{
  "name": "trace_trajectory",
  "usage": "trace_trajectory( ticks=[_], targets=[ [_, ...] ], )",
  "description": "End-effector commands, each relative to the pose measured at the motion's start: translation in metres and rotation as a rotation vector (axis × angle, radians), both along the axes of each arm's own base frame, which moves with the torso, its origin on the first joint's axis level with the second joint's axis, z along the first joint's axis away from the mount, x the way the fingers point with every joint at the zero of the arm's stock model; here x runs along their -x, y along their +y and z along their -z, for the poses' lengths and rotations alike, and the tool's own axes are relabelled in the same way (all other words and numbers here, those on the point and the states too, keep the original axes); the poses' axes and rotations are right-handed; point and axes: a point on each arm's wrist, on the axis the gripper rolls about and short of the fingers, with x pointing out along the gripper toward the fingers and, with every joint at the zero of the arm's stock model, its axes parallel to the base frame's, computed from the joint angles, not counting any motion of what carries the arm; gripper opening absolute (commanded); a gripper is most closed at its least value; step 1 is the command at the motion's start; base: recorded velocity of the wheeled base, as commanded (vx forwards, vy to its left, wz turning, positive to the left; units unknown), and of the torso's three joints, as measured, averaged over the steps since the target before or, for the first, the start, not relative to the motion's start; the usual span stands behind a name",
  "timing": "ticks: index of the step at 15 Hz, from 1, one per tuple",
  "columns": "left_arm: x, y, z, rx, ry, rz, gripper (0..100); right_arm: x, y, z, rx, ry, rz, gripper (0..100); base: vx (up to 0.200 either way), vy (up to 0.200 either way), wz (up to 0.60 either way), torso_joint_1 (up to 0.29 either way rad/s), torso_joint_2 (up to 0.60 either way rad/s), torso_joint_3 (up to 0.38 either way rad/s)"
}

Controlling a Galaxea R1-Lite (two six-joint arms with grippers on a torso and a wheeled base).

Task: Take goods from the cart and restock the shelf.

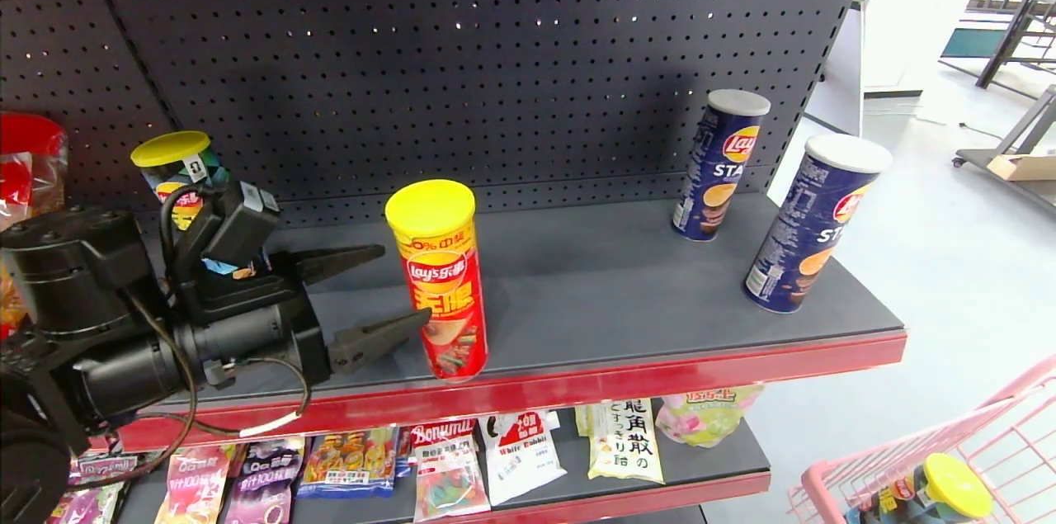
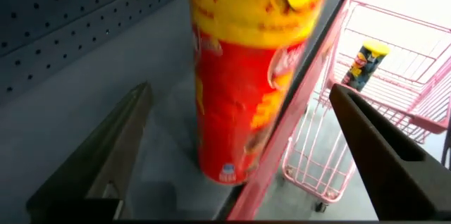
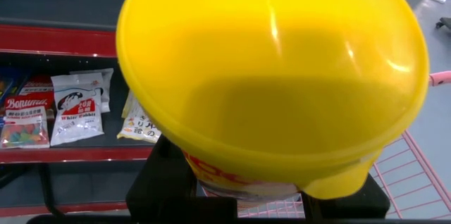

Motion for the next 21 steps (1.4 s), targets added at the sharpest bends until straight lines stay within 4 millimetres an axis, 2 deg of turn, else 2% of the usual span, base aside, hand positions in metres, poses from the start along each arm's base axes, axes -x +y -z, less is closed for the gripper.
trace_trajectory(
  ticks=[1,3,5,7,8,9,11,12,15,17,18,19,21],
  targets=[
    [0.015,0.011,-0.003,0.004,-0.013,-0.026,100,0.0,0.0,0.0,0.001,0.002,0.0,0,0.0,0.0,0.0,0.0,0.0,0.0],
    [0.027,0.019,-0.002,0.007,-0.016,-0.049,100,0.0,0.0,0.0,0.001,0.002,-0.003,0,0.0,0.0,0.0,0.0,0.0,0.0],
    [0.054,0.035,0.0,0.008,-0.021,-0.124,100,-0.003,0.001,0.0,0.006,0.026,0.0,0,0.0,0.0,0.0,0.0,0.0,0.0],
    [0.08,0.049,0.007,0.007,-0.022,-0.221,100,-0.013,0.003,-0.019,0.017,0.066,0.037,0,0.0,0.0,0.0,0.0,0.0,0.0],
    [0.096,0.055,0.011,-0.002,-0.021,-0.316,100,-0.028,0.005,-0.04,0.042,0.123,0.117,0,0.0,0.0,0.0,0.0,0.0,0.0],
    [0.103,0.058,0.012,-0.009,-0.018,-0.388,100,-0.039,0.007,-0.044,0.04,0.158,0.106,0,0.0,0.0,0.0,0.0,0.0,0.0],
    [0.121,0.068,0.008,-0.061,-0.001,-0.737,100,-0.065,0.011,-0.052,0.026,0.172,0.085,0,0.0,0.0,0.0,0.0,0.0,0.0],
    [0.125,0.069,0.007,-0.071,0.003,-0.777,100,-0.067,0.011,-0.052,0.027,0.183,0.083,0,0.0,0.0,0.0,0.0,0.0,0.0],
    [0.182,0.07,-0.005,-0.089,0.049,-0.77,100,-0.077,0.016,-0.05,0.054,0.231,-0.052,0,0.0,0.0,0.0,0.0,0.0,0.0],
    [0.233,0.069,-0.014,-0.109,0.137,-0.657,100,-0.083,0.018,-0.055,0.062,0.225,-0.101,0,0.0,0.0,0.0,0.0,0.0,0.0],
    [0.243,0.069,-0.015,-0.114,0.159,-0.632,100,-0.083,0.018,-0.056,0.058,0.219,-0.119,0,0.0,0.0,0.0,0.0,0.0,0.0],
    [0.265,0.07,-0.011,-0.129,0.185,-0.585,100,-0.088,0.02,-0.059,0.051,0.189,-0.144,0,0.0,0.0,0.0,0.0,0.0,0.0],
    [0.266,0.071,-0.003,-0.136,0.184,-0.601,100,-0.095,0.021,-0.062,0.048,0.178,-0.15,0,0.0,0.0,0.0,0.0,0.0,0.0]
  ],
)
